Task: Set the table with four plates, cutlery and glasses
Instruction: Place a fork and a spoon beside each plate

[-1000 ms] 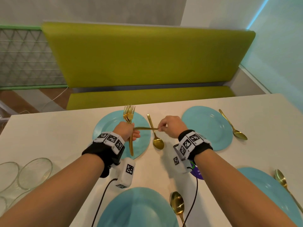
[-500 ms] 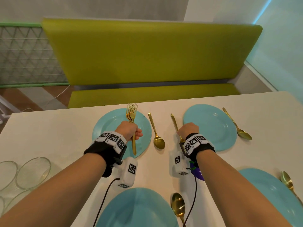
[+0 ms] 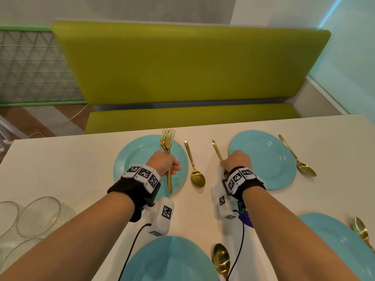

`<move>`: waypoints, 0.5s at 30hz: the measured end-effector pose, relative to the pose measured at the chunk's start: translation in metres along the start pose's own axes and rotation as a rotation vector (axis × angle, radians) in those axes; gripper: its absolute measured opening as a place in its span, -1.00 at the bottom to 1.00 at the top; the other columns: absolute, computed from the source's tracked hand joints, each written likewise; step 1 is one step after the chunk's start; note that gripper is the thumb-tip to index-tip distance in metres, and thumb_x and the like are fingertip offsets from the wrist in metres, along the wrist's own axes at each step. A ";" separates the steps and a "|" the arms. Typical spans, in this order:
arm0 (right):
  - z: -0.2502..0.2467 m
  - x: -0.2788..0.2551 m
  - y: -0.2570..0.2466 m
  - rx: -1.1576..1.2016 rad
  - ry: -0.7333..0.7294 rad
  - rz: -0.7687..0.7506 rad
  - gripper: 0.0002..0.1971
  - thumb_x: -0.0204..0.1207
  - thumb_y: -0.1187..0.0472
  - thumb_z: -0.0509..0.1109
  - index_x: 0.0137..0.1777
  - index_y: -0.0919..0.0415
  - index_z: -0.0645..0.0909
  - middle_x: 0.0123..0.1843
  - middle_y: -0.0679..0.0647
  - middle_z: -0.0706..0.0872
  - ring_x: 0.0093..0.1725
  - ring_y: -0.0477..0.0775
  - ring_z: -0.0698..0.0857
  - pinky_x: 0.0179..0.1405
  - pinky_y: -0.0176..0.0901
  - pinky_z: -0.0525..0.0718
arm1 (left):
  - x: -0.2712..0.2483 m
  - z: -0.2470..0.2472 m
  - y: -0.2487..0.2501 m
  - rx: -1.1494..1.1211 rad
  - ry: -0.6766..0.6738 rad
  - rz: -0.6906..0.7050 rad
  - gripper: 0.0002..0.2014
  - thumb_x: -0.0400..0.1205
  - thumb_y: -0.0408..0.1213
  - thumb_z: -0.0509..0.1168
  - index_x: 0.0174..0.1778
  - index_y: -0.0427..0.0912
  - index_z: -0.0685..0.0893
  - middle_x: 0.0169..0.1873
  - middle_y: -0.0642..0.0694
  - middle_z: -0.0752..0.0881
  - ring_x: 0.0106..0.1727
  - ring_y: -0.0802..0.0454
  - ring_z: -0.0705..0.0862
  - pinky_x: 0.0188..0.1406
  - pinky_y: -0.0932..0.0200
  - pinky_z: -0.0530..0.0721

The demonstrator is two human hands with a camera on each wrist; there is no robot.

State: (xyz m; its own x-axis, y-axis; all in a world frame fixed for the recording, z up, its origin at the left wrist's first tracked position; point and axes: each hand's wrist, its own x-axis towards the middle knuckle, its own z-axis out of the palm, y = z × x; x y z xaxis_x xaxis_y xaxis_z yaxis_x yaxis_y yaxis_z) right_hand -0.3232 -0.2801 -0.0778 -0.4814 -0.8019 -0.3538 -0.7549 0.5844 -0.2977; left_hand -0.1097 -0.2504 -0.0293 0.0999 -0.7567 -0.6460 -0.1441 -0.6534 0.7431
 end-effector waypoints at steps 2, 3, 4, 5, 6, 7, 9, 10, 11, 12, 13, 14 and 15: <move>-0.002 0.000 0.001 0.037 0.000 0.011 -0.78 0.42 0.12 0.48 -0.16 0.25 0.54 -0.18 0.16 0.63 -0.21 0.19 0.60 -0.25 -0.14 0.58 | 0.000 0.000 0.000 -0.004 -0.001 -0.001 -0.74 0.70 -0.44 0.10 -0.31 -0.33 0.52 -0.34 -0.21 0.65 -0.32 0.02 0.63 -0.25 0.21 0.64; -0.003 0.000 0.002 0.049 -0.001 0.013 -0.76 0.41 0.11 0.49 -0.13 0.25 0.54 -0.18 0.16 0.62 -0.20 0.19 0.60 -0.25 -0.14 0.58 | 0.000 0.000 -0.001 -0.006 -0.001 0.000 -0.75 0.70 -0.44 0.10 -0.31 -0.33 0.52 -0.34 -0.21 0.65 -0.33 0.02 0.63 -0.25 0.21 0.64; -0.004 0.000 0.002 0.058 -0.003 0.016 -0.75 0.41 0.11 0.49 -0.09 0.25 0.54 -0.17 0.15 0.61 -0.19 0.18 0.60 -0.25 -0.14 0.57 | 0.001 0.000 -0.001 -0.007 0.000 0.000 -0.75 0.70 -0.44 0.10 -0.31 -0.32 0.52 -0.34 -0.21 0.65 -0.32 0.02 0.63 -0.25 0.21 0.64; -0.004 0.000 0.002 0.067 -0.006 0.018 -0.73 0.42 0.10 0.49 -0.06 0.26 0.55 -0.16 0.15 0.60 -0.19 0.18 0.60 -0.25 -0.14 0.57 | 0.001 0.000 0.000 -0.009 0.001 -0.001 -0.75 0.70 -0.43 0.10 -0.31 -0.32 0.52 -0.33 -0.21 0.65 -0.32 0.02 0.63 -0.24 0.20 0.64; -0.005 0.001 0.003 0.076 -0.011 0.021 -0.72 0.42 0.10 0.50 -0.05 0.26 0.54 -0.16 0.15 0.60 -0.19 0.17 0.60 -0.26 -0.13 0.56 | 0.001 0.000 0.000 -0.008 0.003 -0.002 -0.74 0.70 -0.43 0.10 -0.31 -0.32 0.52 -0.33 -0.21 0.65 -0.31 0.02 0.63 -0.23 0.20 0.64; -0.005 0.002 0.003 0.086 -0.014 0.024 -0.72 0.42 0.10 0.50 -0.04 0.26 0.54 -0.16 0.15 0.61 -0.20 0.17 0.60 -0.27 -0.13 0.55 | 0.001 0.001 0.000 -0.007 0.004 -0.003 -0.74 0.70 -0.43 0.10 -0.31 -0.32 0.52 -0.33 -0.21 0.65 -0.31 0.02 0.63 -0.22 0.20 0.65; -0.004 0.003 0.004 0.099 -0.015 0.031 -0.71 0.41 0.09 0.51 -0.05 0.26 0.54 -0.16 0.16 0.61 -0.20 0.17 0.60 -0.28 -0.14 0.55 | 0.001 0.001 0.001 -0.007 0.006 -0.005 -0.75 0.70 -0.43 0.11 -0.30 -0.32 0.52 -0.32 -0.21 0.66 -0.31 0.02 0.63 -0.21 0.20 0.65; -0.005 0.004 0.005 0.107 -0.016 0.035 -0.71 0.40 0.09 0.51 -0.06 0.26 0.53 -0.16 0.16 0.61 -0.20 0.17 0.60 -0.28 -0.14 0.55 | 0.001 0.002 0.001 -0.007 0.005 -0.007 -0.76 0.70 -0.43 0.11 -0.30 -0.32 0.52 -0.32 -0.21 0.66 -0.31 0.02 0.63 -0.21 0.21 0.65; -0.004 0.005 0.005 0.116 -0.017 0.040 -0.70 0.40 0.09 0.52 -0.08 0.26 0.52 -0.16 0.16 0.61 -0.20 0.17 0.60 -0.28 -0.14 0.55 | 0.001 0.002 0.001 -0.008 0.003 -0.009 -0.77 0.70 -0.43 0.12 -0.29 -0.31 0.52 -0.32 -0.20 0.66 -0.31 0.03 0.64 -0.21 0.21 0.65; -0.004 0.005 0.006 0.126 -0.017 0.045 -0.70 0.40 0.09 0.52 -0.09 0.26 0.50 -0.16 0.16 0.61 -0.20 0.17 0.59 -0.27 -0.14 0.55 | 0.001 0.002 0.001 -0.010 0.000 -0.010 -0.77 0.70 -0.44 0.12 -0.29 -0.31 0.52 -0.31 -0.20 0.66 -0.31 0.03 0.64 -0.21 0.21 0.65; -0.004 0.005 0.006 0.132 -0.017 0.050 -0.70 0.41 0.10 0.52 -0.10 0.26 0.49 -0.16 0.16 0.60 -0.20 0.16 0.59 -0.27 -0.14 0.55 | 0.001 0.002 0.001 -0.009 -0.003 -0.011 -0.77 0.70 -0.43 0.12 -0.29 -0.31 0.52 -0.31 -0.20 0.66 -0.31 0.02 0.64 -0.21 0.21 0.65; -0.005 0.005 0.007 0.134 -0.014 0.054 -0.70 0.41 0.10 0.51 -0.11 0.26 0.48 -0.17 0.16 0.60 -0.20 0.16 0.59 -0.26 -0.14 0.55 | 0.000 0.002 0.001 -0.007 -0.003 -0.011 -0.76 0.70 -0.43 0.11 -0.29 -0.31 0.52 -0.31 -0.20 0.66 -0.31 0.02 0.64 -0.20 0.21 0.66; -0.005 0.006 0.008 0.134 -0.011 0.057 -0.70 0.41 0.10 0.51 -0.11 0.26 0.48 -0.17 0.16 0.59 -0.20 0.16 0.58 -0.26 -0.14 0.55 | 0.000 0.003 0.001 -0.005 -0.003 -0.011 -0.76 0.70 -0.42 0.11 -0.29 -0.31 0.52 -0.32 -0.20 0.66 -0.31 0.03 0.63 -0.20 0.21 0.65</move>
State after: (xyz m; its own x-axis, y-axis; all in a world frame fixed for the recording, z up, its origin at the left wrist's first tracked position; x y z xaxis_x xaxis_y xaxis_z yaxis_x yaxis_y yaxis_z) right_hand -0.3339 -0.2809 -0.0778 -0.5161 -0.7659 -0.3834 -0.6600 0.6410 -0.3920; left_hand -0.1124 -0.2507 -0.0295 0.0986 -0.7492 -0.6549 -0.1378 -0.6621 0.7366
